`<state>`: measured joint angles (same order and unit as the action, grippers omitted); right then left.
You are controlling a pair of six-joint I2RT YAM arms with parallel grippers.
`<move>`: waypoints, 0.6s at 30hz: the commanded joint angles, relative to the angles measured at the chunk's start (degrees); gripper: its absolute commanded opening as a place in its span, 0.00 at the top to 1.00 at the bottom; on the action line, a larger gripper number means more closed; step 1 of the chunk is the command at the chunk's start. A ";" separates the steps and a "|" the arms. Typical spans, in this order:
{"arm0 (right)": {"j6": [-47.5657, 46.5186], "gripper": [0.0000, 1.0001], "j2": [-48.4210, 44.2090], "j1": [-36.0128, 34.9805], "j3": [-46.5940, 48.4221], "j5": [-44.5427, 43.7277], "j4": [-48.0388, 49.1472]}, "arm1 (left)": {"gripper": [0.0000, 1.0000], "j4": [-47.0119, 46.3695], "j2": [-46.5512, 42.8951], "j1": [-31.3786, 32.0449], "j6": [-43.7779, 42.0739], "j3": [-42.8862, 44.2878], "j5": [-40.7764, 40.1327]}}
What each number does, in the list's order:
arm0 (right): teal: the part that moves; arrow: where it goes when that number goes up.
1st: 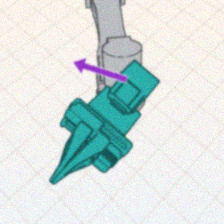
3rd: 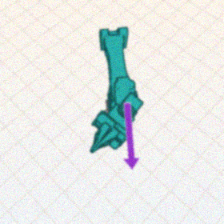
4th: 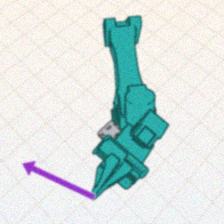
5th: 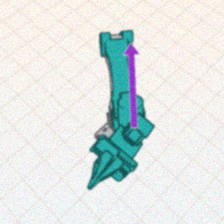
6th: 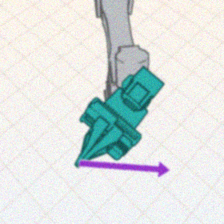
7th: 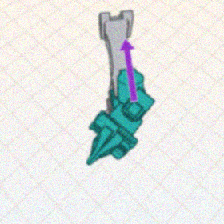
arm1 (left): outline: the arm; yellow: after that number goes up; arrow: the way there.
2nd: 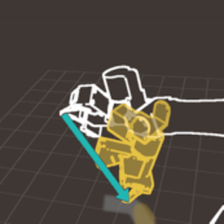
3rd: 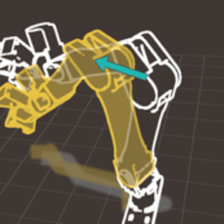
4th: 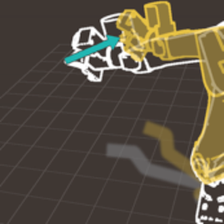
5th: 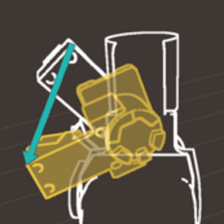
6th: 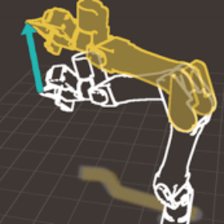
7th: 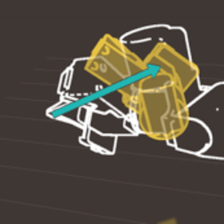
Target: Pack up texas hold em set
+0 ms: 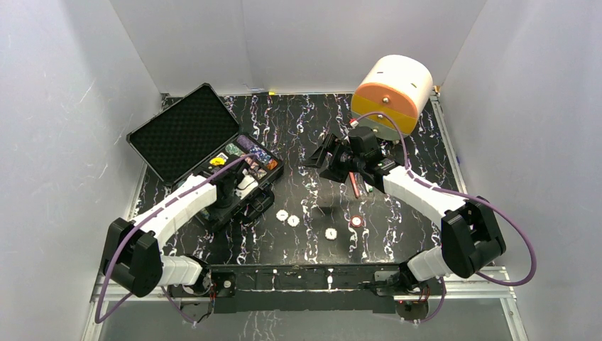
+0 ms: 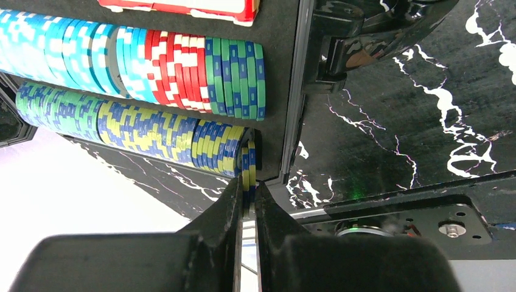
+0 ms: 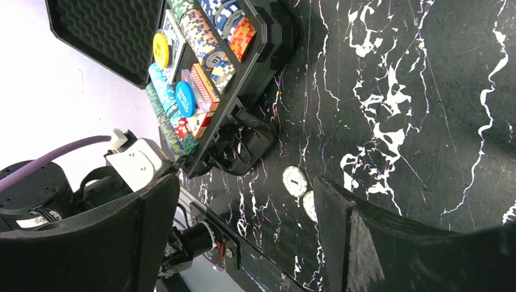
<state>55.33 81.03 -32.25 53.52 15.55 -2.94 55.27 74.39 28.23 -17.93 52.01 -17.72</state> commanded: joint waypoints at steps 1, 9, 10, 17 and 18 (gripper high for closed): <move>-0.08 0.12 -1.32 0.32 -0.37 0.45 2.54 | 0.93 0.01 -0.10 -0.64 0.60 0.70 -2.64; 0.05 0.12 -0.88 0.26 -0.17 1.59 2.70 | 0.69 0.74 -0.83 -0.68 1.65 1.27 -2.27; -0.02 0.12 -0.92 0.30 -0.06 1.51 2.56 | 0.67 0.73 -0.97 -0.71 1.71 1.31 -2.03; -4.19 0.12 -0.18 0.27 2.40 0.25 -2.50 | 0.63 0.85 -3.17 -0.64 4.69 8.75 4.02; -5.58 0.12 0.23 0.22 3.24 -0.38 -4.50 | 0.60 0.55 -3.32 -0.71 6.17 11.03 4.69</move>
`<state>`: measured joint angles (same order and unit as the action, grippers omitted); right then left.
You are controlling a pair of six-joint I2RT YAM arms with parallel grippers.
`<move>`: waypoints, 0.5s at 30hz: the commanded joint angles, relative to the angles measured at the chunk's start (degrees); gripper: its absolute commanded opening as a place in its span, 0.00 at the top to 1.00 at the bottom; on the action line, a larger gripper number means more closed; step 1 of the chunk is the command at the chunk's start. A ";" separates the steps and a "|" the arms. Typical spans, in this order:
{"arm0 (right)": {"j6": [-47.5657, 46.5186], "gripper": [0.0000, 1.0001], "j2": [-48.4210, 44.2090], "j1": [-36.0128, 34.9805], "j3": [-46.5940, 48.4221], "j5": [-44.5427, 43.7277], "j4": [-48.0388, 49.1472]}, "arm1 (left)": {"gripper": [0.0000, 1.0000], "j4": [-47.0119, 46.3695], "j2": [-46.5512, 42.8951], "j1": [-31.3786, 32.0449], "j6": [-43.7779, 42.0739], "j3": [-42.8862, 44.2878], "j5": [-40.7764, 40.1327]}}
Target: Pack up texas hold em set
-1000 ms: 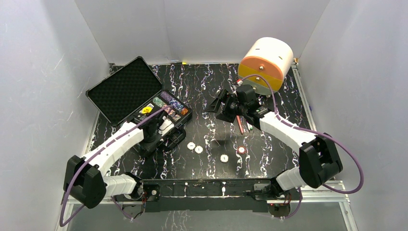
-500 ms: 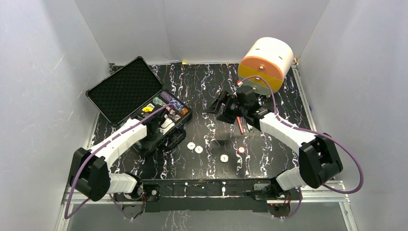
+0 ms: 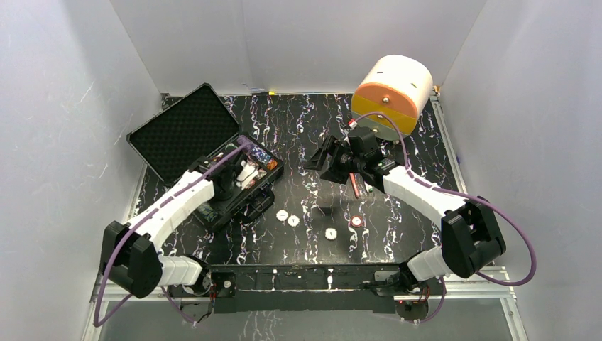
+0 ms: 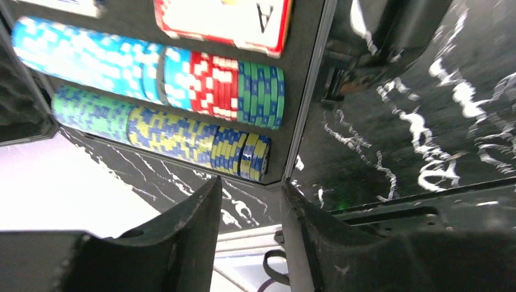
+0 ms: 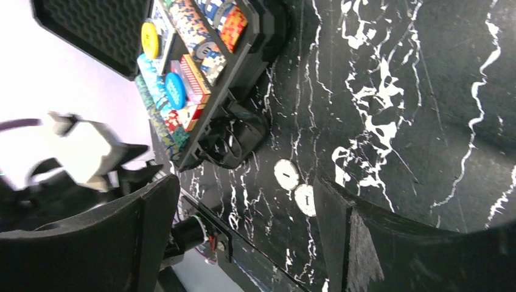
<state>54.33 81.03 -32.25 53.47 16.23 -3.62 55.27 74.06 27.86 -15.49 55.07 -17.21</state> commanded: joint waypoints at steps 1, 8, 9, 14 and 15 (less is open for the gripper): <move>-6.07 0.12 0.89 0.09 4.05 -2.14 -5.83 | 0.56 -0.34 -3.27 -0.34 5.19 9.90 4.45; -16.41 0.13 6.29 -7.55 10.78 -16.90 -19.92 | 0.20 -16.25 -7.87 -0.78 21.61 14.80 -11.21; -17.18 0.13 7.54 -9.57 11.72 -19.06 -21.28 | 0.19 -16.75 -7.70 -0.94 23.95 15.77 -12.22; -23.47 0.17 15.82 -18.27 17.99 -23.16 -25.84 | 0.07 -22.83 -9.96 -1.01 30.79 13.92 -12.43; -24.27 0.18 17.86 -19.55 20.21 -24.03 -27.76 | 0.05 -24.32 -11.12 -1.01 31.65 13.27 -12.90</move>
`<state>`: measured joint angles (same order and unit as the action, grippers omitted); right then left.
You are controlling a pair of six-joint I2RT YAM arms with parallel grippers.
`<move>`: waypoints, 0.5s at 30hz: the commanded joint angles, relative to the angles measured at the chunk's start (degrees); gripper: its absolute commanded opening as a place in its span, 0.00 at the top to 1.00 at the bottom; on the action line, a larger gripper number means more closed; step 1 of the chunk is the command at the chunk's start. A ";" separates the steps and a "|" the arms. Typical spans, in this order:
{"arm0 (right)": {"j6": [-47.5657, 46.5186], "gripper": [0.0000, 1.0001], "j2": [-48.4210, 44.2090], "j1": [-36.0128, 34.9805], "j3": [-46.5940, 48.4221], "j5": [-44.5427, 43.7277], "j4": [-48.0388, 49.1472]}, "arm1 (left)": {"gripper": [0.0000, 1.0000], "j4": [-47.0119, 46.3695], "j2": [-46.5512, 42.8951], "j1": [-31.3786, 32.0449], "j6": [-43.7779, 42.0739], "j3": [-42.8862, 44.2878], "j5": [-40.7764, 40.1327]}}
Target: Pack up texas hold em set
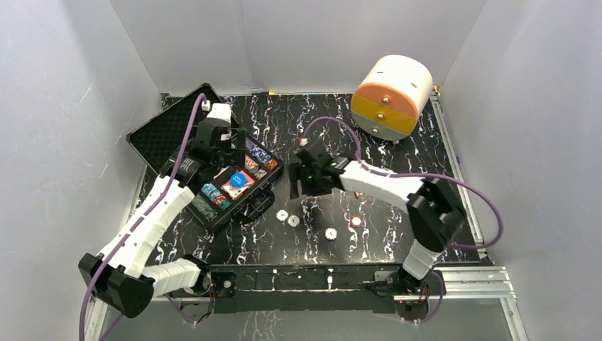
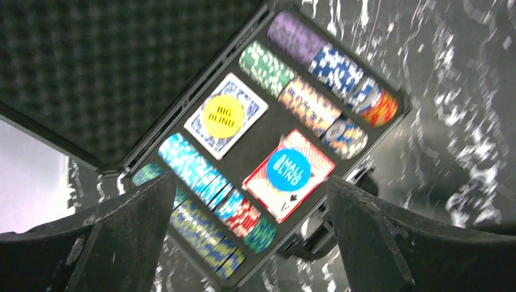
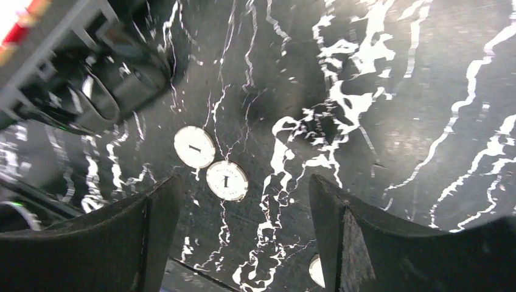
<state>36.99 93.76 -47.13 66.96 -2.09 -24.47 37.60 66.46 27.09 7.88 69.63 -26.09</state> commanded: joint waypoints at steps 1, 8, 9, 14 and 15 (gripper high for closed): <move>-7.13 0.18 8.01 -5.90 8.73 -7.43 -9.24 | 0.03 -7.86 -4.92 -0.28 9.14 -1.85 -4.14; -6.75 0.19 13.83 -10.15 12.65 -11.81 -15.48 | 0.02 -16.13 -10.53 -0.29 9.44 -6.19 1.13; -5.39 0.19 13.57 -10.17 12.13 -13.54 -16.53 | 0.02 -16.22 -10.74 -0.29 9.70 -6.51 1.63; 1.99 0.16 7.33 -9.96 5.86 -20.04 -20.70 | 0.02 -15.51 -10.65 -0.29 11.10 -7.58 3.77; 2.74 0.15 6.51 -9.80 4.15 -19.87 -21.01 | 0.02 -15.42 -10.58 -0.27 11.49 -7.77 4.49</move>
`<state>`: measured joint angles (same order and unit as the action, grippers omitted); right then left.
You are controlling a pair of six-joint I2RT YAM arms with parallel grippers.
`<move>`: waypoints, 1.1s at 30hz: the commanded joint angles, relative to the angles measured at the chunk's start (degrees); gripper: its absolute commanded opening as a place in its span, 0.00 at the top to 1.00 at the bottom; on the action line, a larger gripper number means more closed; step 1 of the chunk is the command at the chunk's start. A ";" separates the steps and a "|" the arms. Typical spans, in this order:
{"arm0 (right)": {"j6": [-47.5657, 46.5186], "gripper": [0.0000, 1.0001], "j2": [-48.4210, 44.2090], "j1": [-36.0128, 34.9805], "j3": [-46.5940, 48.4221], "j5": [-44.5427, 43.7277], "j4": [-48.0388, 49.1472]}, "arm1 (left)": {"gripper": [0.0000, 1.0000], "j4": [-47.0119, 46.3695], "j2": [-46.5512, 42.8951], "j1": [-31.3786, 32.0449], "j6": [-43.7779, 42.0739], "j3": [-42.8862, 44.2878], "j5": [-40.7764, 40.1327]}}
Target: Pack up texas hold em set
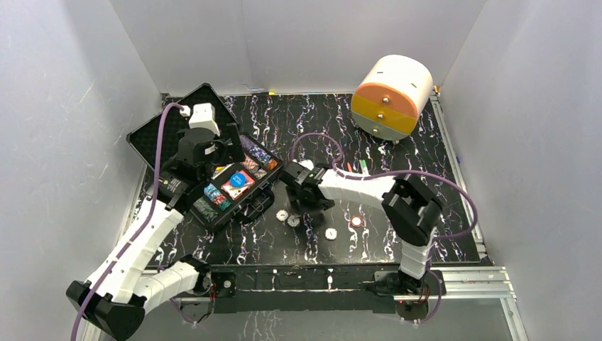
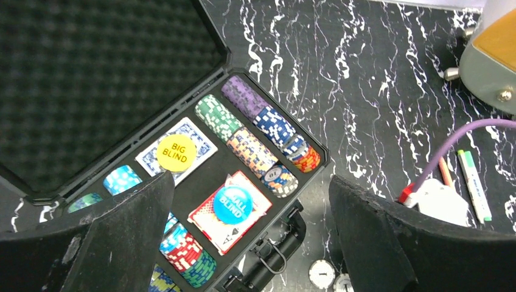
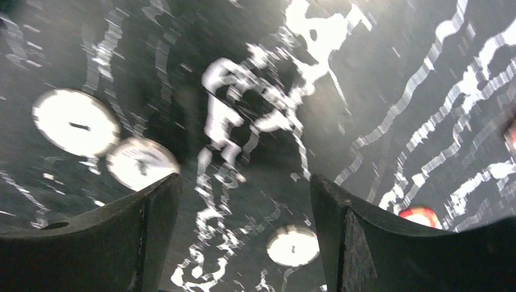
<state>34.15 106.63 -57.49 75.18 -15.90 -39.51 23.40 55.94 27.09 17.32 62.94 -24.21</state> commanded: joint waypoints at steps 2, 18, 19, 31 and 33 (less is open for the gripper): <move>6.49 0.14 -9.61 1.14 -7.22 -3.56 -5.98 | 0.02 -1.33 0.08 -0.28 2.63 -1.53 3.96; 6.06 0.26 -10.98 1.78 -17.57 7.65 -1.54 | 0.02 -1.41 2.06 -0.28 4.12 -3.07 9.01; 6.05 0.29 -10.58 1.77 -17.60 7.72 -1.47 | 0.02 -1.38 2.00 -0.28 4.12 -3.16 9.10; 7.25 0.56 -13.79 1.93 -15.68 5.48 1.98 | 0.02 -1.00 2.28 -0.24 3.93 -3.79 18.99; 7.77 0.56 -15.42 2.38 -14.85 4.81 3.38 | 0.02 -1.34 3.09 -0.28 5.00 -4.92 24.27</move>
<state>40.53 95.48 -55.81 57.36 -8.58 -40.36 22.57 58.46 27.07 21.50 60.03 -10.70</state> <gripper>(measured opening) 0.504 0.983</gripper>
